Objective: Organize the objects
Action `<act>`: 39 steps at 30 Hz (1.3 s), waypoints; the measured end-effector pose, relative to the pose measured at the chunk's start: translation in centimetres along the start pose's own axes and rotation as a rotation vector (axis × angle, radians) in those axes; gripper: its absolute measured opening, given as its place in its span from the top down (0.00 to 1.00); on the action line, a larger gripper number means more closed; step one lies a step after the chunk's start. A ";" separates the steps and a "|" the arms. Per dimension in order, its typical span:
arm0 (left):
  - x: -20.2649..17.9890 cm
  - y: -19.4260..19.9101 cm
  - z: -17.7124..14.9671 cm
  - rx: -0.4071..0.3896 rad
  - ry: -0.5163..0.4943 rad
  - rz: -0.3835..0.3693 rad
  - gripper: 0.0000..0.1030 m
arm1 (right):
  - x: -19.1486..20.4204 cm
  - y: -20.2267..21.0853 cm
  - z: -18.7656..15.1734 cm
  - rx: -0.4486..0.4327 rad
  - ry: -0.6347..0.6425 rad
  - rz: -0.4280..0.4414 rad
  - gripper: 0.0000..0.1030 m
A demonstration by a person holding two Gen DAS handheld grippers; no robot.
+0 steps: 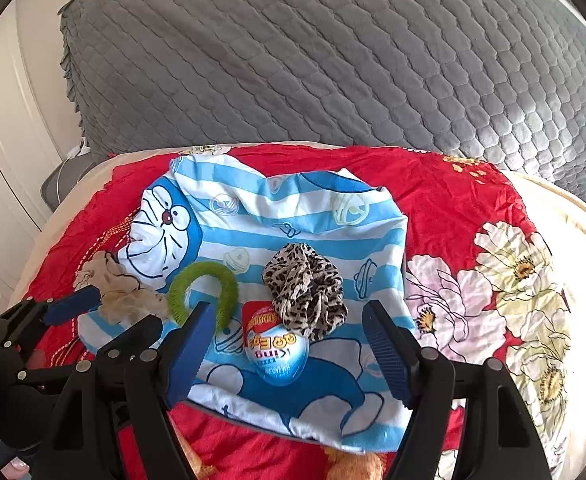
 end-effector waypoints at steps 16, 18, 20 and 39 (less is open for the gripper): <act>0.1 5.1 -1.8 -0.038 0.021 0.026 0.27 | 1.0 5.3 -1.8 -0.031 0.023 0.009 0.26; 0.0 5.8 -2.1 -0.042 0.025 0.024 0.27 | 0.8 5.9 -2.3 -0.026 0.020 0.014 0.26; 0.0 6.5 -2.4 -0.052 0.032 0.027 0.27 | 0.6 6.5 -2.7 -0.029 0.017 0.007 0.26; -1.5 10.3 -5.0 -0.075 0.044 0.038 0.27 | -0.5 10.6 -5.4 -0.060 0.023 0.010 0.26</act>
Point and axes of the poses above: each gripper's, at about its wrist camera, not at the fingertips, and y roughly against the way its jaws point, x to its left, z to its top, the point moved 6 cm from there along -y, roughly the way its jaws point, and after that the axes turned 2 degrees about -z, right-handed, at the moved point
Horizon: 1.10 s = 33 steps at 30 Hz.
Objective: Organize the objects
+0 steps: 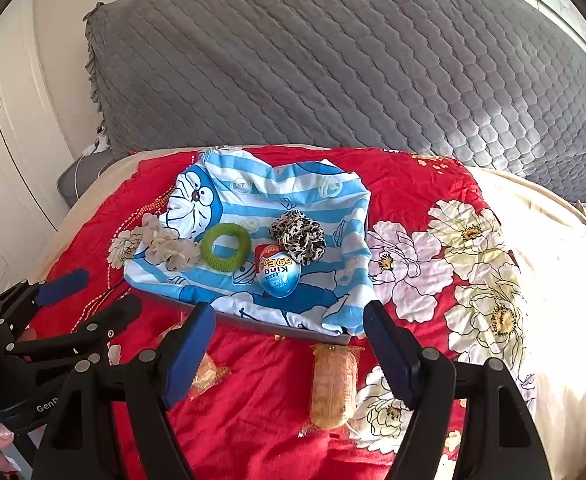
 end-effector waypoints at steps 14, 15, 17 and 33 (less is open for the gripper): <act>-0.7 1.6 -2.2 0.004 0.026 0.012 0.27 | 0.1 2.5 -1.6 -0.022 0.010 0.008 0.26; -0.8 1.7 -2.3 0.004 0.026 0.011 0.27 | 0.0 2.7 -1.9 -0.021 0.010 0.004 0.26; -1.0 2.0 -2.7 0.002 0.026 0.013 0.27 | -0.2 2.9 -2.4 -0.015 0.007 0.001 0.26; -2.1 3.7 -5.5 0.011 0.043 0.021 0.27 | -0.4 3.9 -6.2 0.020 0.023 -0.008 0.18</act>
Point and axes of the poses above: each gripper's, at about its wrist camera, not at the fingertips, and y roughly against the way its jaws point, x to its left, z to its top, the point moved 6 cm from there along -y, roughly the way its jaws point, and after that the axes turned 2 degrees about -z, right-handed, at the moved point
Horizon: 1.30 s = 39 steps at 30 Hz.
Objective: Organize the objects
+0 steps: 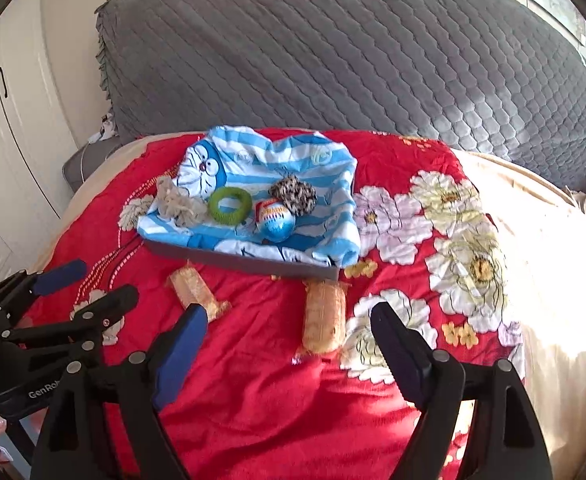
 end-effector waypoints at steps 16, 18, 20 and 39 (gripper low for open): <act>-0.7 -1.4 -3.0 0.045 0.030 0.019 0.27 | -1.0 -1.6 -3.4 0.080 0.005 -0.042 0.04; -0.8 -1.6 -3.4 0.051 0.023 0.028 0.27 | -1.1 -1.5 -3.7 0.080 0.005 -0.044 0.03; -0.9 -1.8 -3.7 0.059 0.027 0.026 0.27 | -1.2 -1.6 -4.0 0.087 0.009 -0.047 0.03; -0.1 -5.2 -4.1 0.095 0.107 0.032 0.27 | -1.6 -3.9 -4.1 0.121 0.003 -0.038 0.03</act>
Point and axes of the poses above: each gripper's, at about its wrist camera, not at the fingertips, and y roughly against the way its jaws point, x to its left, z to its top, the point moved 6 cm from there along -y, roughly the way its jaws point, and after that the axes turned 2 degrees about -z, right-handed, at the moved point
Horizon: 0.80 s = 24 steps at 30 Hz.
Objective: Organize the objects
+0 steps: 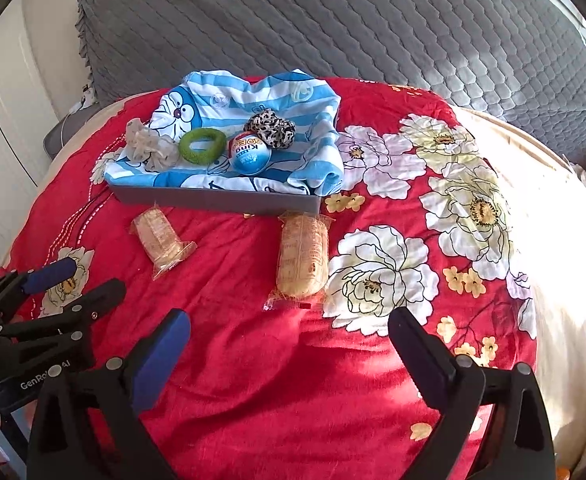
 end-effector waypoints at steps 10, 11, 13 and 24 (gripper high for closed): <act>0.3 -1.8 0.5 0.014 0.016 -0.009 0.27 | 0.3 -1.3 0.6 0.009 0.023 -0.018 0.03; 0.4 -2.0 0.6 0.013 0.020 -0.010 0.27 | 0.4 -1.4 0.7 0.012 0.027 -0.020 0.03; 0.5 -2.4 0.9 0.014 0.025 -0.012 0.27 | 0.4 -1.7 0.8 0.015 0.030 -0.021 0.03; 1.3 -4.5 2.3 0.027 0.060 -0.020 0.27 | 0.1 -4.2 1.3 0.053 0.031 -0.040 0.03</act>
Point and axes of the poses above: each gripper's, at about its wrist camera, not at the fingertips, and y roughly against the way its jaws point, x to its left, z to its top, the point moved 6 cm from there along -y, roughly the way its jaws point, and after that the axes turned 2 degrees about -z, right-handed, at the moved point
